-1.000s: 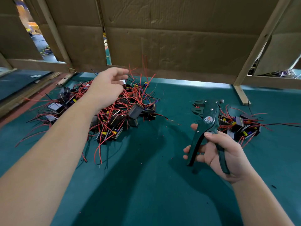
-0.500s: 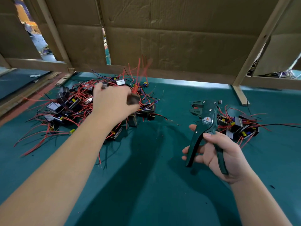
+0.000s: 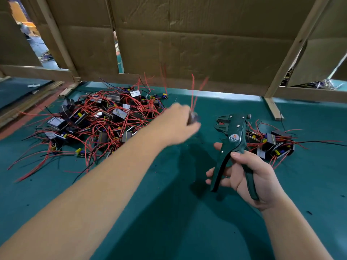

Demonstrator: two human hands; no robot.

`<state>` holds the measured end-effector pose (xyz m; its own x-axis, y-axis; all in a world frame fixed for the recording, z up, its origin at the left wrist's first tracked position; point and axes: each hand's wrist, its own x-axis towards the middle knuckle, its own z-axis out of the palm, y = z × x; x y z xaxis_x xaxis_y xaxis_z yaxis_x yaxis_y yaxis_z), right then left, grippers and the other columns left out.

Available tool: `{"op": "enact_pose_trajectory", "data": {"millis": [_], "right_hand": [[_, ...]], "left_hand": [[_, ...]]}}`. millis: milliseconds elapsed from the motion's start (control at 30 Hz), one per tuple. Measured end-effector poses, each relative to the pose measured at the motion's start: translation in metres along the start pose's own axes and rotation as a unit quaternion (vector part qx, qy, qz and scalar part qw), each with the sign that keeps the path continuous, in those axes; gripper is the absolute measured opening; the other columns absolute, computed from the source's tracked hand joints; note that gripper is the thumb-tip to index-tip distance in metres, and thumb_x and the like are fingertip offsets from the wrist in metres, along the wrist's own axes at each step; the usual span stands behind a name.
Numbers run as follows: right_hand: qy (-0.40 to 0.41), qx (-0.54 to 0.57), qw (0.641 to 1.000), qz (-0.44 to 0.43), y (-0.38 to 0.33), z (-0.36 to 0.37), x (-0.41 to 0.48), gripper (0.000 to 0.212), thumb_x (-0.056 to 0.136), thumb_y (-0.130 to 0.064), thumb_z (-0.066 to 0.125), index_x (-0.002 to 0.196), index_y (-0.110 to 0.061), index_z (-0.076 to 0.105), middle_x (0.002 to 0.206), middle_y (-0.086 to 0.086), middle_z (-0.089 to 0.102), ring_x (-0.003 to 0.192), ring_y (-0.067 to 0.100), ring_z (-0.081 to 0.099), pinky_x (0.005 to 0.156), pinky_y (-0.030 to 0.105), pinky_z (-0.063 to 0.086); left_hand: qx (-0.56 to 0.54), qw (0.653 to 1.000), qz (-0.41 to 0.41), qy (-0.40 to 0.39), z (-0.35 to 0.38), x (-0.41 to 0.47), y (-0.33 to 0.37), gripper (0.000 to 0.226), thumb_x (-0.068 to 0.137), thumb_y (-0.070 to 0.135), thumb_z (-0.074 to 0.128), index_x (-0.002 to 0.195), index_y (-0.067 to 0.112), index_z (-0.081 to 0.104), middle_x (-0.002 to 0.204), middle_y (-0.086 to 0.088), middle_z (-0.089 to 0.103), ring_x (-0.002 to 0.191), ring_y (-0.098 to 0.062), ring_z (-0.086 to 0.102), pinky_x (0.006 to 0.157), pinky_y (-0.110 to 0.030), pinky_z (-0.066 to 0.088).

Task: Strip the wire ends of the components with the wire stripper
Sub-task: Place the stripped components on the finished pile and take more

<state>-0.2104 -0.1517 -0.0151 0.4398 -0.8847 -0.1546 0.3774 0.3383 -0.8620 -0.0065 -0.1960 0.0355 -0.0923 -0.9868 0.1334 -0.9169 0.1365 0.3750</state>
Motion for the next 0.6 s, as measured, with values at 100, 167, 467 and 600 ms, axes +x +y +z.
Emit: {"op": "enact_pose_trajectory", "data": {"millis": [100,167,467,600], "right_hand": [[-0.007,-0.008,1.0,-0.002,0.0,0.0,0.0,0.045,0.072,-0.018,0.056,0.114,0.0,0.06,0.088,0.021,0.064,0.069,0.044,0.063,0.063,0.061,0.054],[-0.009,-0.007,1.0,-0.001,0.0,0.0,0.0,0.046,0.072,-0.018,0.056,0.114,0.0,0.059,0.087,0.021,0.064,0.069,0.044,0.063,0.062,0.059,0.054],[0.004,0.002,1.0,0.011,0.0,0.001,0.0,0.048,0.073,-0.016,0.056,0.116,0.005,0.057,0.094,0.022,0.054,0.069,0.046,0.062,0.062,0.059,0.053],[0.003,0.016,1.0,0.003,0.0,0.001,0.0,0.037,0.074,-0.016,0.056,0.107,-0.001,0.063,0.099,0.019,0.062,0.069,0.045,0.062,0.063,0.06,0.053]], "left_hand": [[0.125,0.99,0.029,-0.062,0.028,-0.003,-0.006,0.033,0.091,0.048,0.052,0.1,0.016,0.05,0.114,-0.012,0.053,0.113,-0.031,0.051,0.088,-0.043,0.045],[0.189,0.979,0.043,-0.061,0.038,-0.005,-0.013,0.039,0.091,0.045,0.05,0.112,0.012,0.051,0.119,-0.01,0.053,0.123,-0.029,0.044,0.094,-0.045,0.042],[0.273,0.955,-0.09,-0.074,0.027,0.004,-0.038,0.032,0.093,0.044,0.042,0.074,0.018,0.044,0.084,-0.001,0.057,0.121,-0.025,0.049,0.115,-0.055,0.003],[0.213,0.97,-0.076,0.088,0.021,-0.003,-0.029,0.04,0.086,0.054,0.049,0.065,0.022,0.041,0.071,0.003,0.047,0.093,-0.026,0.06,0.115,-0.048,0.01]]}}
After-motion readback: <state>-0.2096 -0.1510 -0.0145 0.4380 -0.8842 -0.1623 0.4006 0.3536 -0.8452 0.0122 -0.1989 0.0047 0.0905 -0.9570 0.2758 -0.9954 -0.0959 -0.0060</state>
